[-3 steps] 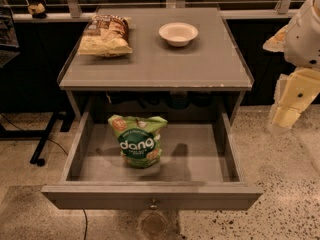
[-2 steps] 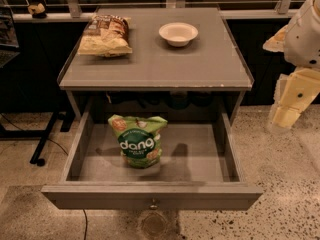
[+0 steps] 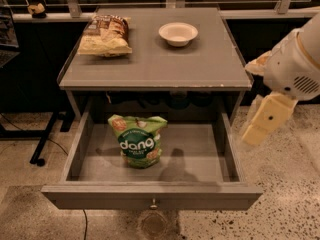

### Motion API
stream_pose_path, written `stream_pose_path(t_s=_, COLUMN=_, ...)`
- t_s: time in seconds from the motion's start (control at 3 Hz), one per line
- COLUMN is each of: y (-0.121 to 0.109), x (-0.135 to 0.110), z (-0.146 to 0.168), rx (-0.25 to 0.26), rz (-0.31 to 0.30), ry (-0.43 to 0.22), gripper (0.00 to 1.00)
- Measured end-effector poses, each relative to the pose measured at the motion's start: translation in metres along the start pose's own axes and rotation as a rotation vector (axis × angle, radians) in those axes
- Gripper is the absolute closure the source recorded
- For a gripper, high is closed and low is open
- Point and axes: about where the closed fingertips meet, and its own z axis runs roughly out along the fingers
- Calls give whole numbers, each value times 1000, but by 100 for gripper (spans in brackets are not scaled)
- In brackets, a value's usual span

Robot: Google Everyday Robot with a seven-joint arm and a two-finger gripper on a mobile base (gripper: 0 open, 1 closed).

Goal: Pick green rice chip bag from top drawer and place on counter

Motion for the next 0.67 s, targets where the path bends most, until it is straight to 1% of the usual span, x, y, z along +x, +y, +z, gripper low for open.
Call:
stream_pose_path(t_s=0.33, y=16, x=-12, z=35, rx=-59, rz=98, ry=-142, gripper=0)
stream_pose_path(t_s=0.67, y=21, x=-26, z=65, rx=-110, rz=145, ry=-251, gripper=0)
